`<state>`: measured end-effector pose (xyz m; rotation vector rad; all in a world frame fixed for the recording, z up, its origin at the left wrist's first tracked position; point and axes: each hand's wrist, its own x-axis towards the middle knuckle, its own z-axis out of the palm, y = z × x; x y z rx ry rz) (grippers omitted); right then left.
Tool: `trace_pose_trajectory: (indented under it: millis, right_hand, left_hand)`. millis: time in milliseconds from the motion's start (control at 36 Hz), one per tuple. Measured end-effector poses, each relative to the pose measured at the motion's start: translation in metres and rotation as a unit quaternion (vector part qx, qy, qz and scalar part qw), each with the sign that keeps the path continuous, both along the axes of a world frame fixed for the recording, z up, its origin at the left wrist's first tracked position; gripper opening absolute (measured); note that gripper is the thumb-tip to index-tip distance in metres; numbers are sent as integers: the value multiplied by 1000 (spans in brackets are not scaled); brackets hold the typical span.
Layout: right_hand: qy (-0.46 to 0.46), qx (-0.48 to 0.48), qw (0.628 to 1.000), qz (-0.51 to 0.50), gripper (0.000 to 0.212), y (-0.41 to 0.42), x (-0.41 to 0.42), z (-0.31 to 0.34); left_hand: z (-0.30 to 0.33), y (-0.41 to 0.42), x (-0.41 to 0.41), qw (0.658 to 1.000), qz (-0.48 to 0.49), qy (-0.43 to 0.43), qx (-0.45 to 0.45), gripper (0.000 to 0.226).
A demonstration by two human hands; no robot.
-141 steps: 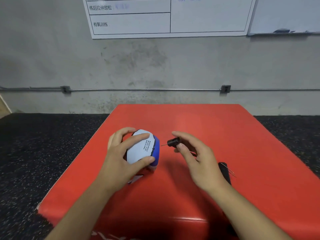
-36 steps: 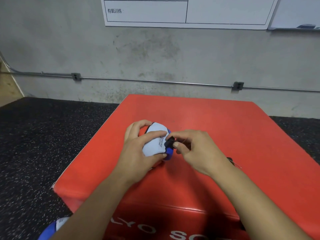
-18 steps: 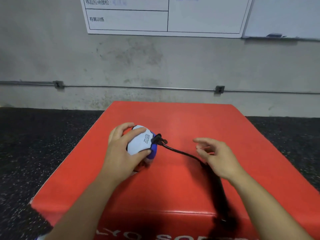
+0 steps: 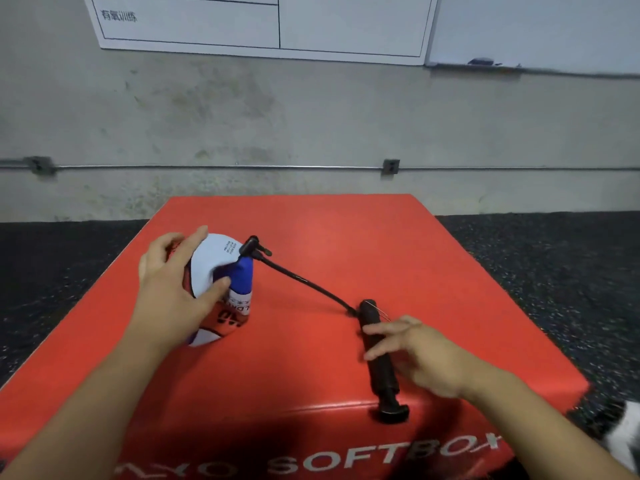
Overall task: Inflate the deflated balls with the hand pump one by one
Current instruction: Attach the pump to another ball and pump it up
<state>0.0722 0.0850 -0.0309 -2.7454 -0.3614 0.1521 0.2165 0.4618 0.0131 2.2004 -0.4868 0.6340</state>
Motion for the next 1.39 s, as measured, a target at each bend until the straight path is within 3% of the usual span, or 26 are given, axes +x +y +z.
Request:
trace_pose_trajectory:
  millis: [222,417,472,556,611,750,861,1139,1306,1389]
  right_hand:
    - [-67,-30,996,41,70,3,-14,-4]
    - [-197,128,971,-32,68,-25,-31,20]
    - [-209,170,960,-69,68,-29,-39,27]
    - [-227,237,934,-137,47,-32,-47,32]
    - [-229,256,924,-167,45,-32,-49,31]
    - [-219,304,907,-193,39,-32,-48,35]
    - [-214,347,889,-206,29,-38,-43,38]
    - [-215,345,891,-200,38,-33,-33,46]
    - [-217,346,891,-197,37,-43,-32,48]
    - [-212,342,895,-194,38,-44,-32,48]
  left_hand:
    - [4,-5,-7,999,8,-3,-47,51]
    - [7,-56,-21,984,-40,68,-160,32]
    - [5,-75,-22,979,-55,94,-175,33]
    - [5,-105,-26,974,-83,131,-167,34]
    - [5,-119,-26,972,-94,147,-157,39]
    - [5,-122,-22,974,-101,156,-129,59]
    - [-7,-112,-15,976,-98,167,-102,89]
    - [-8,-108,1,980,-145,95,-98,57]
    - [10,-96,9,966,-193,96,-140,46]
    - [7,-95,15,971,-187,101,-113,47]
